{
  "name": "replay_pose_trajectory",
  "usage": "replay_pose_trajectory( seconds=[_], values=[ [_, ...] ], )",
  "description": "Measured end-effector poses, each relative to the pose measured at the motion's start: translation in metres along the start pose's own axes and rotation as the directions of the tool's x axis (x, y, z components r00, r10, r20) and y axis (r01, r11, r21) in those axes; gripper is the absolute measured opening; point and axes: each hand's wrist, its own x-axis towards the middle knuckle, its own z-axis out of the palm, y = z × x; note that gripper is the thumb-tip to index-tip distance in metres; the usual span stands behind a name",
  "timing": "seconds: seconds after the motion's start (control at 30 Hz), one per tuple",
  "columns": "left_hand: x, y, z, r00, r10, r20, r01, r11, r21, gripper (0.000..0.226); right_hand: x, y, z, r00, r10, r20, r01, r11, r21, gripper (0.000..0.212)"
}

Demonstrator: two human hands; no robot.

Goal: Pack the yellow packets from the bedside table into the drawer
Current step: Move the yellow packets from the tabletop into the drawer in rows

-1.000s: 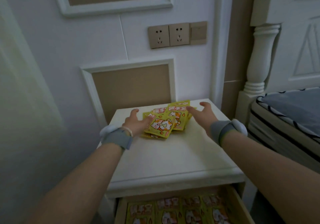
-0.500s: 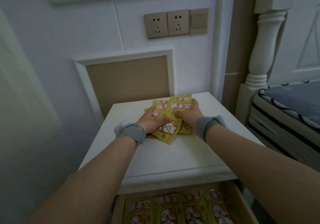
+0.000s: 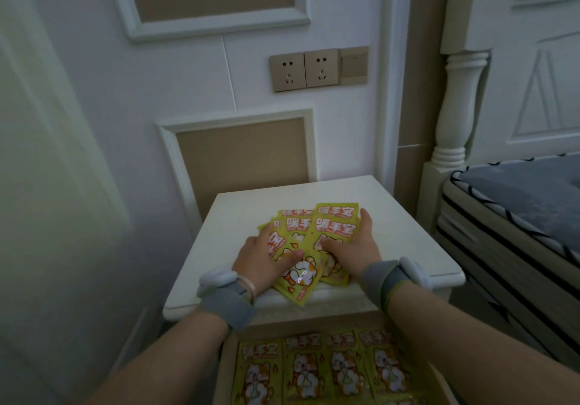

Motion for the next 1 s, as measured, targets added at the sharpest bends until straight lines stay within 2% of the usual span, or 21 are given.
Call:
replay_pose_trajectory(
  seconds=[0.07, 0.1, 0.23, 0.37, 0.47, 0.53, 0.63, 0.77, 1.0],
  values=[
    [-0.003, -0.004, -0.002, 0.994, -0.085, -0.072, 0.097, 0.978, 0.182, 0.097, -0.002, -0.006, -0.007, 0.999, -0.006, -0.040, 0.001, 0.991, -0.132, 0.100],
    [-0.003, -0.005, -0.003, 0.989, -0.125, -0.073, 0.137, 0.971, 0.198, 0.099, -0.004, -0.008, -0.010, 0.999, -0.013, -0.041, 0.005, 0.983, -0.181, 0.099],
    [-0.005, -0.003, -0.013, 0.982, -0.185, -0.041, 0.186, 0.982, 0.039, 0.100, -0.005, -0.016, -0.019, 0.999, -0.002, -0.050, -0.013, 0.950, -0.313, 0.094],
    [-0.007, 0.007, -0.024, 0.978, -0.198, -0.068, 0.190, 0.976, -0.105, 0.089, -0.005, -0.019, -0.024, 0.996, 0.013, -0.088, -0.033, 0.974, -0.225, 0.088],
    [-0.002, 0.007, -0.033, 0.977, -0.210, -0.017, 0.196, 0.936, -0.293, 0.089, -0.011, -0.018, -0.032, 0.989, 0.001, -0.145, -0.029, 0.983, -0.184, 0.081],
    [-0.001, -0.001, -0.037, 0.967, -0.252, 0.029, 0.235, 0.846, -0.478, 0.092, -0.015, -0.017, -0.035, 0.986, -0.006, -0.169, -0.023, 0.985, -0.171, 0.078],
    [-0.011, -0.005, -0.045, 0.954, -0.270, 0.133, 0.281, 0.643, -0.712, 0.078, -0.023, -0.017, -0.037, 0.983, 0.045, -0.179, -0.061, 0.995, -0.081, 0.075],
    [-0.017, -0.003, -0.053, 0.953, -0.262, 0.153, 0.268, 0.492, -0.828, 0.074, -0.027, -0.022, -0.035, 0.977, 0.094, -0.192, -0.074, 0.991, 0.109, 0.074],
    [-0.031, -0.009, -0.052, 0.949, -0.296, 0.108, 0.170, 0.192, -0.966, 0.083, -0.048, -0.030, -0.035, 0.981, 0.179, -0.071, -0.133, 0.898, 0.420, 0.075]
  ],
)
